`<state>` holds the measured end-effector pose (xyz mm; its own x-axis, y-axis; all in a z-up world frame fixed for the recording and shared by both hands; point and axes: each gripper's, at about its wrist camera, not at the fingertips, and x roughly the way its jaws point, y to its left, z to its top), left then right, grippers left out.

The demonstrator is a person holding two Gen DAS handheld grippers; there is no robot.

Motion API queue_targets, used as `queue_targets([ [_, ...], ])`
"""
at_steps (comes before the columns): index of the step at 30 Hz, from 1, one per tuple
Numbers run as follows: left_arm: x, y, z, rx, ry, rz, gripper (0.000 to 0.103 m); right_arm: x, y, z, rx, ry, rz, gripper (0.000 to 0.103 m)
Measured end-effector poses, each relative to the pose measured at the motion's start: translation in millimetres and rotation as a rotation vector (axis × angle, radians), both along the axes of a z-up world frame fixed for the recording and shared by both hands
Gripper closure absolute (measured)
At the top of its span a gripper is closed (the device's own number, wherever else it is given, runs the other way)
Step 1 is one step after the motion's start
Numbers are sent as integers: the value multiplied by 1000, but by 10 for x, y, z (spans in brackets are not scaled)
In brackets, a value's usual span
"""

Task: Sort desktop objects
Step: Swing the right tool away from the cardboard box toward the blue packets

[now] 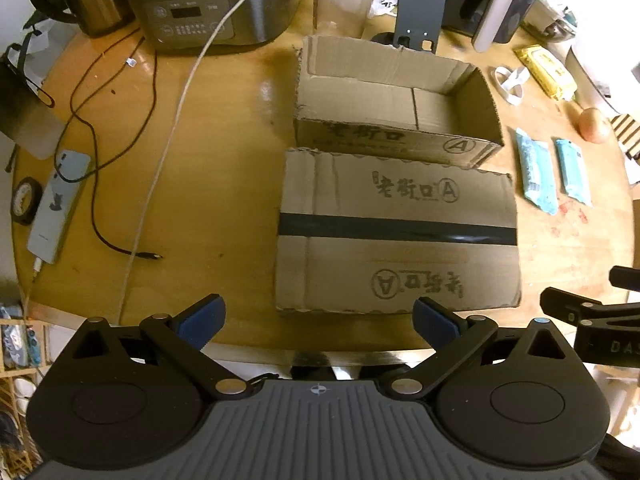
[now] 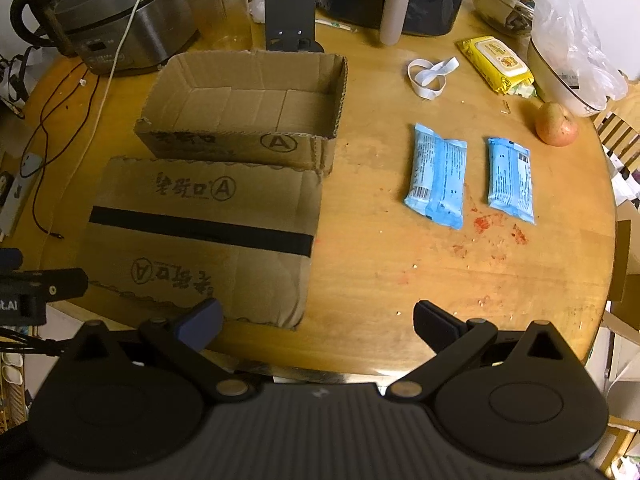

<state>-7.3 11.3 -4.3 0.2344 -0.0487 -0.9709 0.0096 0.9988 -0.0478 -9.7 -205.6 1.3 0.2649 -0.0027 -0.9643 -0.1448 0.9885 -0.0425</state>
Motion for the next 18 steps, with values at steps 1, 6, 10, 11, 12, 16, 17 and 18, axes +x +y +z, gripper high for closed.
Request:
queue_targets([
  [1,-3,15,10,2,-4,-5,0,-10,5,-5,-1,-1,-2,0],
  [6,-17,84,58,15,-24,-33,0,-130,27,24,-19,-12,-12,0],
  [10,-46,91,64,15,-33,-59,0,-207,23,35,-33,-22,-22,0],
  [11,-56,90,58,13,-33,-64,1,-219,23,42,-37,-24,-24,0],
  [12,-66,86,56,13,-33,-69,0,-230,31,49,-39,-26,-24,0],
  [16,-95,78,50,10,-38,-68,1,-214,42,52,-40,-35,-12,0],
  [17,-96,75,54,11,-41,-63,1,-210,29,53,-39,-38,-2,0],
  [18,-97,71,59,13,-45,-56,1,-207,16,52,-37,-39,8,0],
])
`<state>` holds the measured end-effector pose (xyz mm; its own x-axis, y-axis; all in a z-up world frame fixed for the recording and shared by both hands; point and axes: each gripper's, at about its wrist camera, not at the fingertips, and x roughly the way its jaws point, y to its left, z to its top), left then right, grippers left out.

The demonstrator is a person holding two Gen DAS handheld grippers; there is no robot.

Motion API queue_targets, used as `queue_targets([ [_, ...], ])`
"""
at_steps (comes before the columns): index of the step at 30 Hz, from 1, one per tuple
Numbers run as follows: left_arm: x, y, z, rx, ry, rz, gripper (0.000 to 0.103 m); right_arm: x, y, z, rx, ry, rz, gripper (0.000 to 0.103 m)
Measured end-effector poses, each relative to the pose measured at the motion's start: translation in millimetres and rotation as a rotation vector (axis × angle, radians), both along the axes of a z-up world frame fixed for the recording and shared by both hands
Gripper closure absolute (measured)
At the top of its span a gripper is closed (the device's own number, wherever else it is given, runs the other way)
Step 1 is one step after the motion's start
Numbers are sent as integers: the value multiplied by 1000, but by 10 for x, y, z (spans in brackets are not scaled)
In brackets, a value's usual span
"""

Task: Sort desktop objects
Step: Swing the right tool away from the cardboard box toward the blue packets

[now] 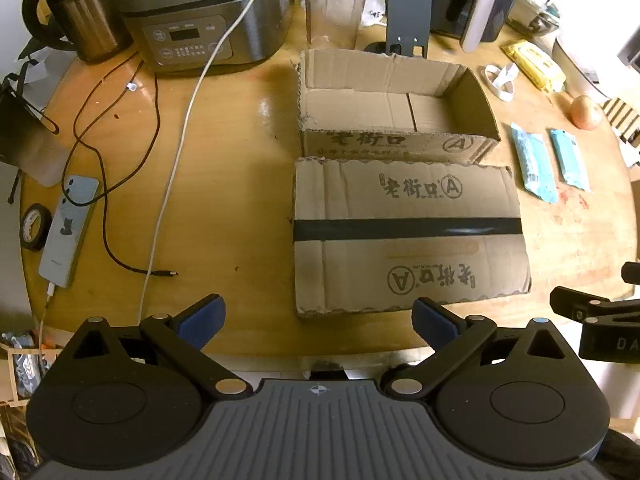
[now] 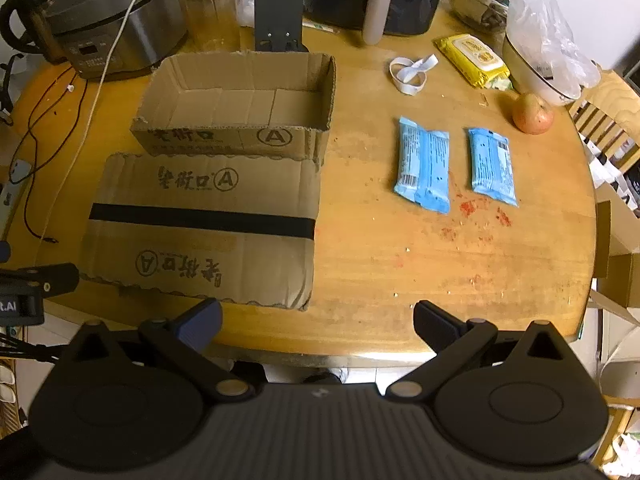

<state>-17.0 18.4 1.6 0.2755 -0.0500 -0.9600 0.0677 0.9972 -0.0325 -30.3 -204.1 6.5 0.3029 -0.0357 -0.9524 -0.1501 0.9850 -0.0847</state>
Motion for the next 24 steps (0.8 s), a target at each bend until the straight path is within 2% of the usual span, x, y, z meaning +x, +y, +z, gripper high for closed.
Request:
queue_targets([
  [11,52,-148,53,33,4,66,1,161,-250,16,17,-3,74,0],
  [24,97,-519,55,50,21,56,1,242,-623,20,18,-16,80,0],
])
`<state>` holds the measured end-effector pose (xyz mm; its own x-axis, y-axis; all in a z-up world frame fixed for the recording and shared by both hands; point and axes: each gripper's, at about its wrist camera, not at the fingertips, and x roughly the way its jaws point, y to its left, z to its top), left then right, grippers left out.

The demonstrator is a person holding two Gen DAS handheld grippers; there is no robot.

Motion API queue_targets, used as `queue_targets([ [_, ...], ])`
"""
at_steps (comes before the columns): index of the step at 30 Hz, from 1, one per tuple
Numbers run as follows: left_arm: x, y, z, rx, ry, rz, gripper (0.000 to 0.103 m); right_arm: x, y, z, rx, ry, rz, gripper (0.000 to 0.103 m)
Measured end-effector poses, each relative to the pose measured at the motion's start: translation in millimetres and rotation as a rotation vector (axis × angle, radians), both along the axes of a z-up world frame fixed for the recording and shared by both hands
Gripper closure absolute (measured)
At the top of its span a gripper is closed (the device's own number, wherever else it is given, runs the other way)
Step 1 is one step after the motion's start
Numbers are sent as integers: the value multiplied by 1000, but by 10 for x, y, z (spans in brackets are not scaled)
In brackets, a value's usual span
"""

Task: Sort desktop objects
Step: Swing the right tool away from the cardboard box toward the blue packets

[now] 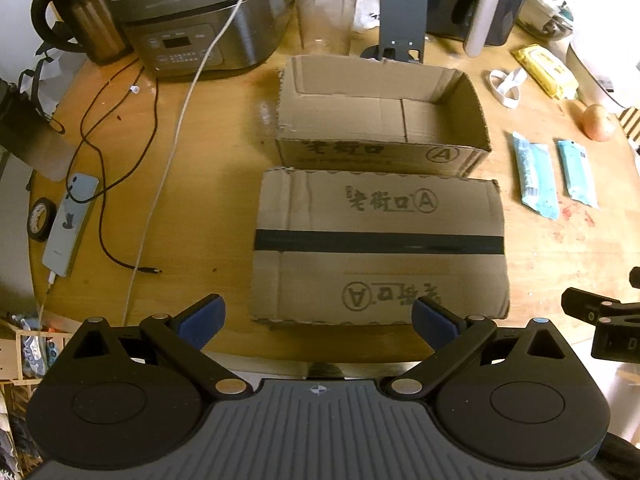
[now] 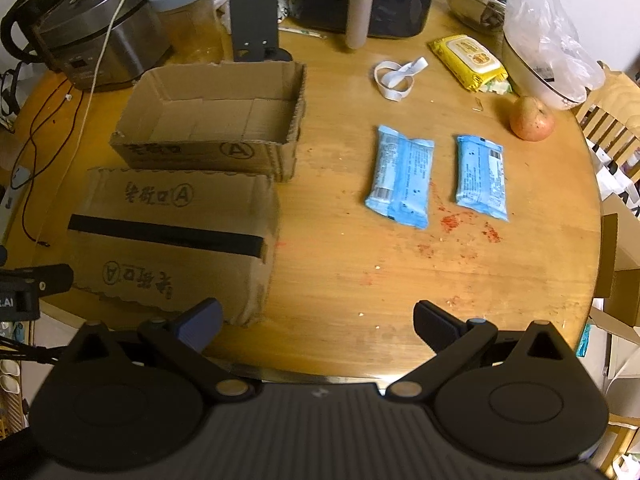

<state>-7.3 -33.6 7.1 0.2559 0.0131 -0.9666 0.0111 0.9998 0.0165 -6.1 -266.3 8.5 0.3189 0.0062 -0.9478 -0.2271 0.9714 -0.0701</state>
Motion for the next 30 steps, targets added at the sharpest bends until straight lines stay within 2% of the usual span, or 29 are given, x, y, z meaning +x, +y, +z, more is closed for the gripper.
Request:
queue_targets([
  [30,58,-762,-51,6,28,-117,1,-12,-776,30,10,-4,-73,0],
])
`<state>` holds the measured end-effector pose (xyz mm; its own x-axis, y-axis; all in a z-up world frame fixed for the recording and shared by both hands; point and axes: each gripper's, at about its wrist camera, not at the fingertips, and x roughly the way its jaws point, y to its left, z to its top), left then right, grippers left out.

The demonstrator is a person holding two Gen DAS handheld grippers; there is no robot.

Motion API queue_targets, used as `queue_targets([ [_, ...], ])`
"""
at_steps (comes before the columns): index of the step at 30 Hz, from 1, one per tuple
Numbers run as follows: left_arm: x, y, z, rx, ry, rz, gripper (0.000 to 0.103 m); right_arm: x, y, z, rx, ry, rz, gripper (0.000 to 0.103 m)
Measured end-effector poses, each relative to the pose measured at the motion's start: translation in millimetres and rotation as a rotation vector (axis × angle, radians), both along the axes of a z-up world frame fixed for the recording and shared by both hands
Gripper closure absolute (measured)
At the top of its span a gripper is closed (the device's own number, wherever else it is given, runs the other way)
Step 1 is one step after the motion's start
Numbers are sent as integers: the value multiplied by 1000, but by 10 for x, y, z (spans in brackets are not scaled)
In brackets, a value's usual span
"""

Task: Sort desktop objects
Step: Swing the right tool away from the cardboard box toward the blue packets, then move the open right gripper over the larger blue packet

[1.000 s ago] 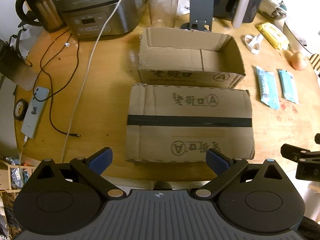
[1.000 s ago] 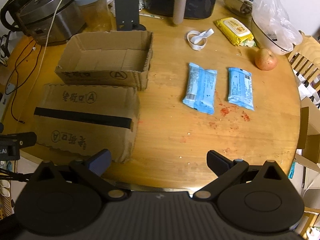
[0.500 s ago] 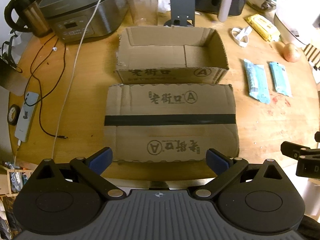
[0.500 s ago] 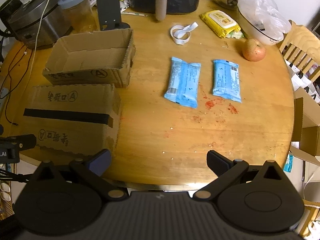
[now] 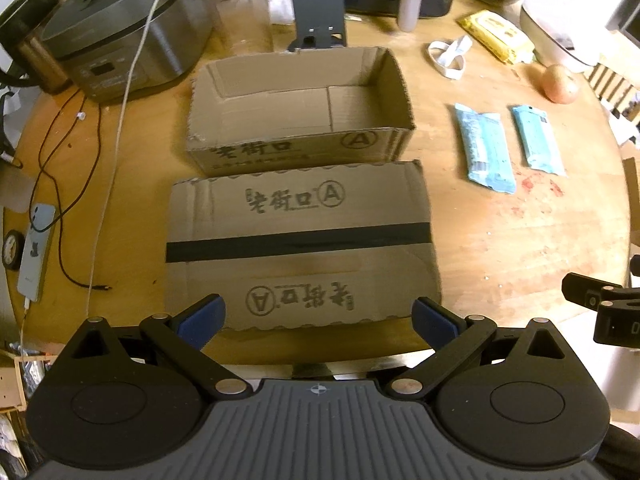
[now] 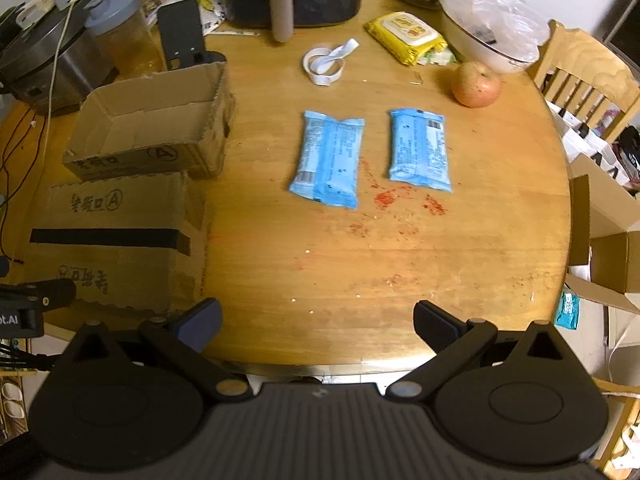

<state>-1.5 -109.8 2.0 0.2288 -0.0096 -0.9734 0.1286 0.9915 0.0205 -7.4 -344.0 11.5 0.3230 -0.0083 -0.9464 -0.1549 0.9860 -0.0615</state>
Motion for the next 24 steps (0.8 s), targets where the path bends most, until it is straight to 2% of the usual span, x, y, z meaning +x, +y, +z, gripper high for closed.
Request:
queue_targets([
  [15,-3,-477,-21,-2,2,-105,1,-77,-432,59,-7,-13,-94,0],
  [24,11,-719,-44,-1,0,-133,1,-68,-682,79,-12,-14,-150,0],
])
